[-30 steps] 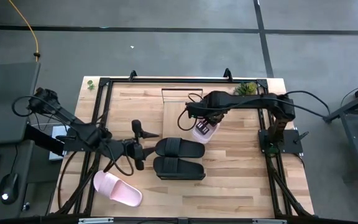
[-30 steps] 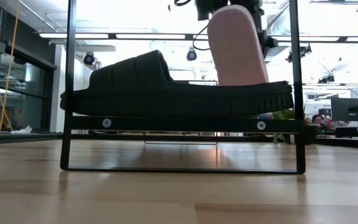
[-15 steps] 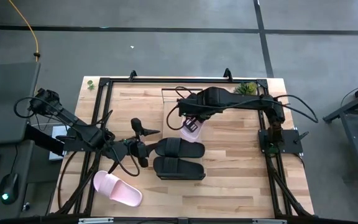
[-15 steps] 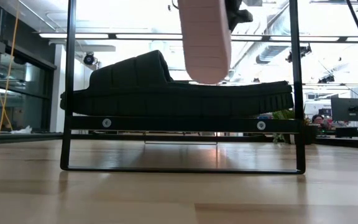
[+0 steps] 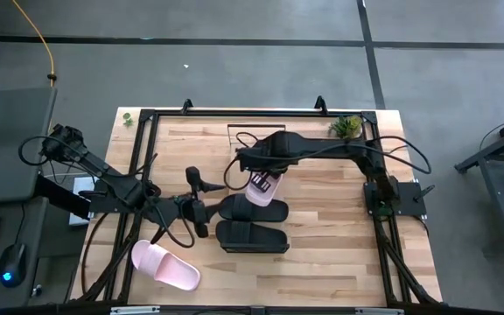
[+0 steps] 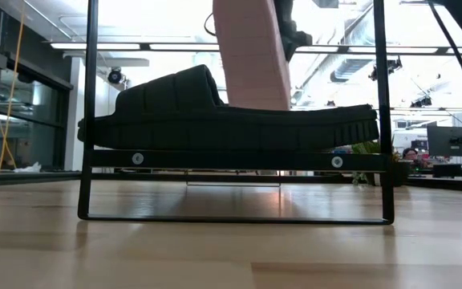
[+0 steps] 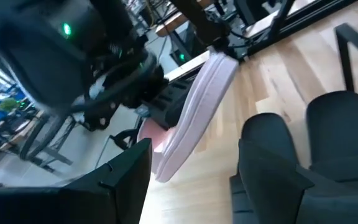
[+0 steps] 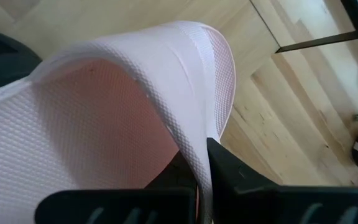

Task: Pick and place slides into the shelf
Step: Put the top pink slipper on the shelf

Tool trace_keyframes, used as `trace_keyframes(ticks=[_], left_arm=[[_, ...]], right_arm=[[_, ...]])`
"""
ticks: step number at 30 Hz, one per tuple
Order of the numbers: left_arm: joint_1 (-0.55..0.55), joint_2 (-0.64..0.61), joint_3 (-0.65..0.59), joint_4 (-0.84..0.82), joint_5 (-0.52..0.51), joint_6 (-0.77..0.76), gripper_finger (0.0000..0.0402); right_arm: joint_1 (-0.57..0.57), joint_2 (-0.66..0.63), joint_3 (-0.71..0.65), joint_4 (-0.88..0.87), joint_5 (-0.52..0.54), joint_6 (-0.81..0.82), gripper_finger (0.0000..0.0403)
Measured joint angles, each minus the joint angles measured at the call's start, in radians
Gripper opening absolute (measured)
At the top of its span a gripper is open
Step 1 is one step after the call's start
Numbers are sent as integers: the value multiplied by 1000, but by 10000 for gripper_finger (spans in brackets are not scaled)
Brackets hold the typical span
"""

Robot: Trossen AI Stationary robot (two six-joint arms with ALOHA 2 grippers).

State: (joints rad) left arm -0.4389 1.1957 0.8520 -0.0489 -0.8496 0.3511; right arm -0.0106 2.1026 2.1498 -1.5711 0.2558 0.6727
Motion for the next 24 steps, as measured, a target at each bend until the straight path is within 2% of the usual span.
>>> trace_keyframes(ticks=[5, 10, 24], left_arm=[[0, 0, 0, 53, 35, 4, 223], [0, 15, 0, 107, 115, 9, 223], [1, 103, 0, 230, 111, 117, 223]], right_arm=[[-2, 10, 0, 0, -1, 2, 0], [-1, 9, 0, 1, -2, 2, 0], [0, 9, 0, 15, -15, 0, 0]])
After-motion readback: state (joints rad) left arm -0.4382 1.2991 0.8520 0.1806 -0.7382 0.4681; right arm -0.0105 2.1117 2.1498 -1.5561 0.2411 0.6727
